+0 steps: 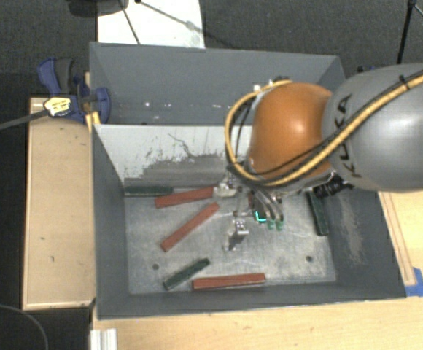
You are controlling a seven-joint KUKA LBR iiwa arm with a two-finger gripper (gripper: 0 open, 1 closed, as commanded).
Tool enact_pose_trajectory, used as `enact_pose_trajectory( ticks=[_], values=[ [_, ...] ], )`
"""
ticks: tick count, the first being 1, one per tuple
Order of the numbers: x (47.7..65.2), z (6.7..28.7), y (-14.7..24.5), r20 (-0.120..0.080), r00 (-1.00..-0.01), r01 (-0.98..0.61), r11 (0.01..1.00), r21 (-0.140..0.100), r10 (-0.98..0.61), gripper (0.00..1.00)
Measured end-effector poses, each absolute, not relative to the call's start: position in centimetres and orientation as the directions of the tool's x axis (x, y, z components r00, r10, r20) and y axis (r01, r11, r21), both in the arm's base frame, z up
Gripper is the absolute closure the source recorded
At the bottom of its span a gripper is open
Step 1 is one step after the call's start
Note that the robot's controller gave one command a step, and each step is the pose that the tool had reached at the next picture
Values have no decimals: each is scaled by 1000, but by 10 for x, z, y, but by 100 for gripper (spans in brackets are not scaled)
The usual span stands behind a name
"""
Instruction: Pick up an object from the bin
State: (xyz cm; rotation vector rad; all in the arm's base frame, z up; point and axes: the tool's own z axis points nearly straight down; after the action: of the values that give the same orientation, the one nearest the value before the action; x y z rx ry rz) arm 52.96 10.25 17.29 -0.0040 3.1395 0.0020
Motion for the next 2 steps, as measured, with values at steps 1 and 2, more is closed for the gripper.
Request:
enact_pose_trajectory(
  ticks=[1, 2],
  values=[
    [544, 154, 107, -8, -998, -62, 998, 1, -62, 0],
    [571, 75, 141, -7, -962, -272, 962, 1, -272, 100]
  ],
)
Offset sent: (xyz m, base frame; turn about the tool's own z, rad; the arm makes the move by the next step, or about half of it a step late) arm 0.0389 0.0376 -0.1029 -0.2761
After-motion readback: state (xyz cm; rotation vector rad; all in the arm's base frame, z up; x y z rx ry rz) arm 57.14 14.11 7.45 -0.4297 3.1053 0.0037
